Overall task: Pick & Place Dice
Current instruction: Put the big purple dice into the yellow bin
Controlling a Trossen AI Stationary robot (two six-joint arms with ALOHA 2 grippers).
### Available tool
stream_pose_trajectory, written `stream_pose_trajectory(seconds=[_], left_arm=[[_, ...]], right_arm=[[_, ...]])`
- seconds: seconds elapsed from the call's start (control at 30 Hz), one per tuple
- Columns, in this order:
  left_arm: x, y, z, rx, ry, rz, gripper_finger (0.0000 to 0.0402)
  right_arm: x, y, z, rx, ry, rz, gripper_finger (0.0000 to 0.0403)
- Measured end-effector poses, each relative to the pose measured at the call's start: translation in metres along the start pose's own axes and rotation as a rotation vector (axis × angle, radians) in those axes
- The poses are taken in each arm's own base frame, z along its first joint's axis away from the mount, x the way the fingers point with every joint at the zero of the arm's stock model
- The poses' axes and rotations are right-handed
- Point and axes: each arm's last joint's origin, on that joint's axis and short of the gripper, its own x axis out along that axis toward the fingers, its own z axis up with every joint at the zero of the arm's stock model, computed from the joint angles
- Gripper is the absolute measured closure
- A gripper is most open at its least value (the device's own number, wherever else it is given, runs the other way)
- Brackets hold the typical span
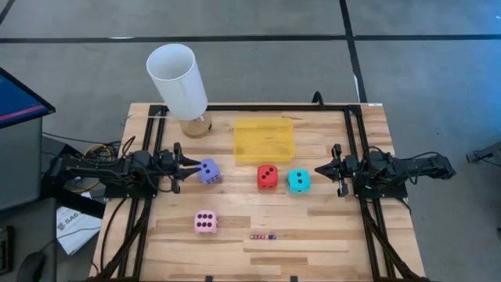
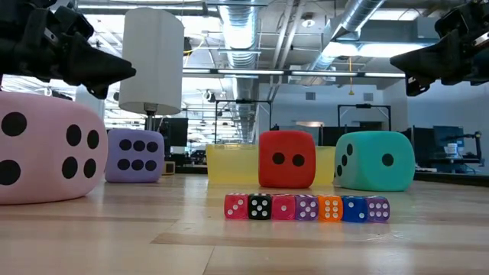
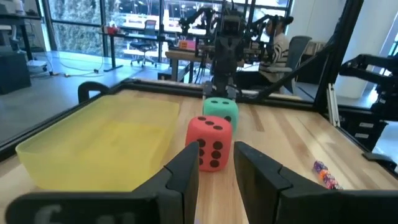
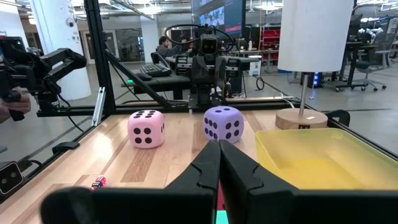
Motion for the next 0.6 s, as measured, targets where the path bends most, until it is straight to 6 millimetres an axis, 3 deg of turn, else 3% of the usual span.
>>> stream_pose_trajectory(seconds=[0.6], left_arm=[[-0.0001, -0.0005, 0.0054, 0.004, -0.055, -0.004, 0.0312]], right_arm=[[0.0000, 0.0000, 0.0000, 0.000, 0.000, 0.000, 0.0400]])
